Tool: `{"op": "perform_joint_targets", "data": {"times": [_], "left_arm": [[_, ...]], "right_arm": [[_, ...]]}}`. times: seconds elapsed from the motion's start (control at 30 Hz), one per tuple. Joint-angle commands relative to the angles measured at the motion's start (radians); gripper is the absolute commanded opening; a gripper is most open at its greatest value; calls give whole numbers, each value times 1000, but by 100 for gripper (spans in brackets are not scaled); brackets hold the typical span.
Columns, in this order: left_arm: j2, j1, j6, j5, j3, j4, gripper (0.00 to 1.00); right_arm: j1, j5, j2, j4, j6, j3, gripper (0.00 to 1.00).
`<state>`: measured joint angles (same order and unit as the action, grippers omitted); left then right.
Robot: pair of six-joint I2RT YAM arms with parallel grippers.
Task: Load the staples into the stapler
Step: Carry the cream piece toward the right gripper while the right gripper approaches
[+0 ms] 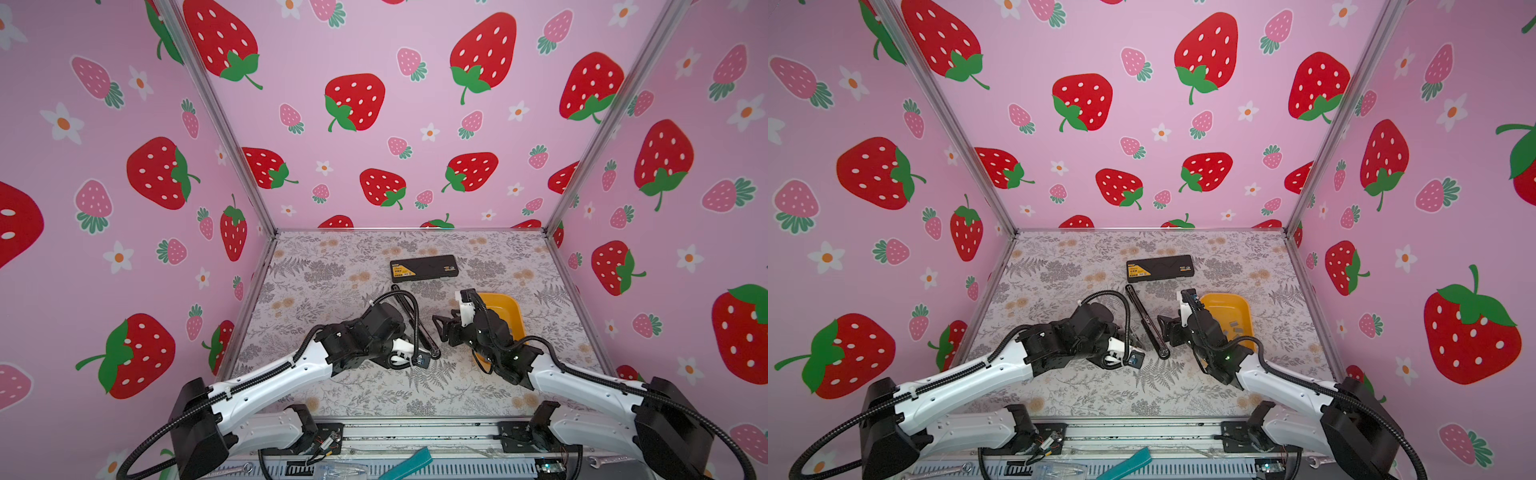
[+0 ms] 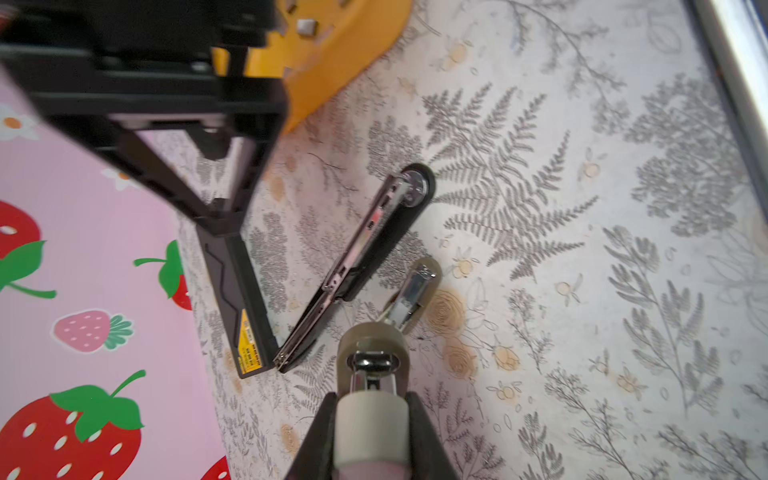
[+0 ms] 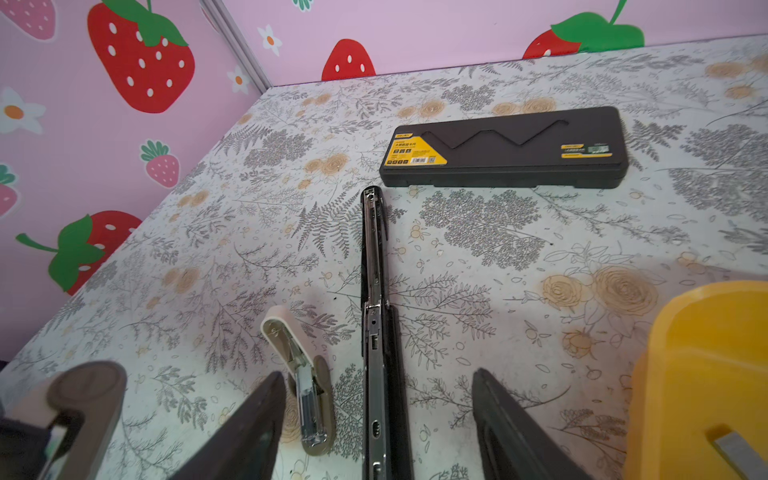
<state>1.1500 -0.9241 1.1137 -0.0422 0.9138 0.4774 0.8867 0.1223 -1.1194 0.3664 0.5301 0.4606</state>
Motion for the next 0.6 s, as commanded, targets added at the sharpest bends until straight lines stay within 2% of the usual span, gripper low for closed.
{"op": "perform_joint_targets", "data": {"times": [0.0,0.27,0.57], "left_arm": [[-7,1,-49,-41,-8,-93,0],[18,-4,-91,-106,32,-100,0],[32,-8,-117,-81,50,-104,0]], "right_arm": [[-6,-111,52,134,-6,-35,70],[-4,-299,140,332,10,-131,69],[9,-403,75,373,5,-103,64]]}}
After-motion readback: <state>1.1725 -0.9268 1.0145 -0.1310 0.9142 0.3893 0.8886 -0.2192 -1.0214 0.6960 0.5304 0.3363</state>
